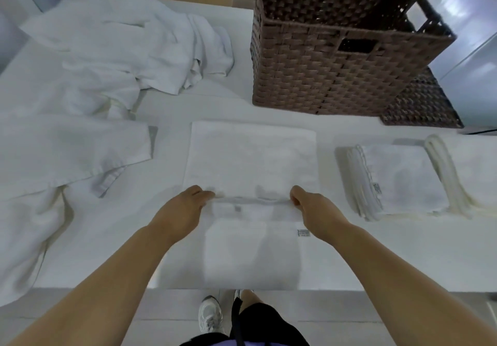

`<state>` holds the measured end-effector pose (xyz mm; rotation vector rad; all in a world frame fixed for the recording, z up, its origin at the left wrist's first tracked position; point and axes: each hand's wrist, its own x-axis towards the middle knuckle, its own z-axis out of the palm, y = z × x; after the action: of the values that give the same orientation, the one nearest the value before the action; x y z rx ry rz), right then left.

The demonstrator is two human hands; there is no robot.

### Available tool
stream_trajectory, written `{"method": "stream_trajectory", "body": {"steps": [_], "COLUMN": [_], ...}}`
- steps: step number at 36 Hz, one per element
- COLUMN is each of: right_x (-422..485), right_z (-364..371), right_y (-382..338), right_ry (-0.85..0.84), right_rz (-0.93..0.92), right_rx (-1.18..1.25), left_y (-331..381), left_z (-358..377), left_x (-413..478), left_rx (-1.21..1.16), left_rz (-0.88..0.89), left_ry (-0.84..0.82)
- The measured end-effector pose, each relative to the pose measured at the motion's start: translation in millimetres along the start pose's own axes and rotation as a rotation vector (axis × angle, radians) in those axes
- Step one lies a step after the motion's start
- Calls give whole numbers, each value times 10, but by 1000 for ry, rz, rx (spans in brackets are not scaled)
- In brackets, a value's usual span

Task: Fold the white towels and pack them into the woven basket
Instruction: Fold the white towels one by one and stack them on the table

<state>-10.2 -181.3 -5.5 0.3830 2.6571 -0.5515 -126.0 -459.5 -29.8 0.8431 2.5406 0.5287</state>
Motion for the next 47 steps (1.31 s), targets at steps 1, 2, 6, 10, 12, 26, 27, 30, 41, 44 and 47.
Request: {"method": "stream_trajectory", "body": {"steps": [1,2,6,10,12,26,27,30,41,44,47], "right_x": [50,109,337,323,247,-74,-100,-119,-152,-145,-160], "right_z": [-102,-220,-776,-1203,-1192,441,516,618,726,773,767], "right_y": [-16,-27,-39,-125,-116,349,386,402,342,333,307], "right_ry": [0,11,245,765,938,65,42,25,85,82,108], "right_rz": [-30,-55,-80,-299,-411,-217,-178,-151,-175,-179,-175], "right_rx": [-39,-70,-35,2,-37,-148,-115,-130,-193,-222,-272], "left_y": [38,81,308,501,523,45,36,33,98,92,98], "left_z": [-111,-239,-844,-1298,-1309,383,429,492,569,557,548], "left_x": [60,130,426,532,484,-163,-180,-218,-167,-137,-101], "left_rx": [-7,6,30,39,86,319,338,377,517,504,500], "left_rz": [-1,2,80,329,403,260,236,196,267,273,269], "left_ry": [36,76,248,581,687,126,115,71,134,165,186]}}
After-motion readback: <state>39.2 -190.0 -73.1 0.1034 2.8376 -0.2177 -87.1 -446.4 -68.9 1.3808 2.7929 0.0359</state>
